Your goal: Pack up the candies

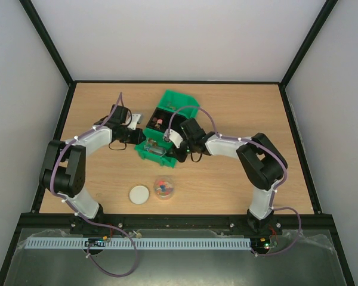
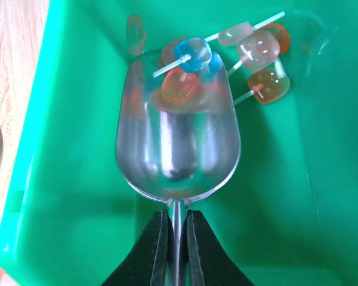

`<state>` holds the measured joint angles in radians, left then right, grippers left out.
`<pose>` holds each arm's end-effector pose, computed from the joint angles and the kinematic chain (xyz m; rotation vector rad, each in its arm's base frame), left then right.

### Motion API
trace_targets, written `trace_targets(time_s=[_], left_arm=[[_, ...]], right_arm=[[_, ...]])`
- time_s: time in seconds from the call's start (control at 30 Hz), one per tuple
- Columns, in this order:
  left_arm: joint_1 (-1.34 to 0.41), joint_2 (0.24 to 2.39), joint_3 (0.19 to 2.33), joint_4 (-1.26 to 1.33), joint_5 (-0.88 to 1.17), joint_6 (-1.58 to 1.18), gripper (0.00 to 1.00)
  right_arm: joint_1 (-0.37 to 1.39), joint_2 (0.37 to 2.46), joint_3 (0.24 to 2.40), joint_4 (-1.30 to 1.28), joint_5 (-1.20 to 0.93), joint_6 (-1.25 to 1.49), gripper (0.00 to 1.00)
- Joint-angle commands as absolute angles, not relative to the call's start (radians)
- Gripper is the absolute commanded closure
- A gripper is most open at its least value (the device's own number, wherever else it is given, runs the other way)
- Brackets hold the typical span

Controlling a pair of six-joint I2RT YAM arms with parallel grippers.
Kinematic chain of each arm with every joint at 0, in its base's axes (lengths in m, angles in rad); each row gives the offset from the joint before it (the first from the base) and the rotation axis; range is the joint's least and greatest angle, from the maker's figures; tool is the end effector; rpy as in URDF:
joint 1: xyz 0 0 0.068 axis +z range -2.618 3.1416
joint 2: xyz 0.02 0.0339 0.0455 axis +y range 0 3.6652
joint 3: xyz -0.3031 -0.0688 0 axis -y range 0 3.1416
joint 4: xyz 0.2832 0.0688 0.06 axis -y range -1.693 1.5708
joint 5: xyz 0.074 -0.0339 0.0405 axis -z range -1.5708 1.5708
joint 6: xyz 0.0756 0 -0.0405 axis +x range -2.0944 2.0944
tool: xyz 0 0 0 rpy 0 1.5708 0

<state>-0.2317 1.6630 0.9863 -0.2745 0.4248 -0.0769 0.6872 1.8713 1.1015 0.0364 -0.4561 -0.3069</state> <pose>0.3717 -0.1197 0.1684 0.3679 2.4961 -0.6602 0.3346 0.3177 0.1540 -1.3086 1.9129 0.7193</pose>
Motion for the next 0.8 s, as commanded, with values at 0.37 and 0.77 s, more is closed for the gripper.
trace_targets(time_s=[0.37,0.77], left_arm=[[-0.244,1.681,0.984,-0.316,0.443,-0.082,0.98],[-0.239,1.7,1.0,-0.323,0.446,-0.08,0.98]], right_arm=[[0.621,1.786,0.801,0.37,-0.567,-0.203,0.99],[0.57,1.723,0.707,0.5,-0.632,-0.191,0.99]])
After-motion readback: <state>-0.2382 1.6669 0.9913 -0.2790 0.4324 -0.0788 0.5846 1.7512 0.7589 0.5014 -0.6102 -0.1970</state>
